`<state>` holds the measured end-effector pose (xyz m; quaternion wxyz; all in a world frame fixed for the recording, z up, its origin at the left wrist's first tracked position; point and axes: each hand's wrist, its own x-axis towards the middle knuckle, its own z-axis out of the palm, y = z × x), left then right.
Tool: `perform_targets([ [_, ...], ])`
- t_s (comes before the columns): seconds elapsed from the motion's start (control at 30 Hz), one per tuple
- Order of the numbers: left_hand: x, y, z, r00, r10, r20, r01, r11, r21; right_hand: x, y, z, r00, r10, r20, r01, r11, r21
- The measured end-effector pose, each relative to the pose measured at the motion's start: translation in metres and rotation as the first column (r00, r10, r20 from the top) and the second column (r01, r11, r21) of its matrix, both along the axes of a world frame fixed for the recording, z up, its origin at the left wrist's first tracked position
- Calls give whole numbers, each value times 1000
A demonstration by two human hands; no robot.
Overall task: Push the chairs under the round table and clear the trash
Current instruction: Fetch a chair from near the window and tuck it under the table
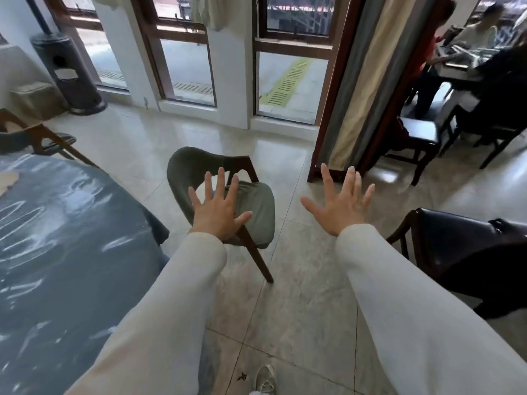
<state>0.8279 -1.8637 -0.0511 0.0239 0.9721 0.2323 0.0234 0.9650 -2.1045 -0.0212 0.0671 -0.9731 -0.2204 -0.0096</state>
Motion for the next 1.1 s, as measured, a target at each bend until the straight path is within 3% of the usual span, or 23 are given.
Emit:
perform_targets([
  [0.23,149,63,13,1000,-10,17,10,1000,-17,149,62,5,999,15,32,-15,1000,2],
  [0.53,350,131,-14,996,60,-67,-63,997,-36,367,134,-17,998,68,17,-67,996,-61],
  [0.77,539,173,-5,994,109,-5,-109,993,-52,549,190,-9,995,96,10,-95,993,-75],
  [1.1,706,250,-21,987,144,-72,-150,984,-94,726,287,-28,985,169,-39,-172,982,-83],
])
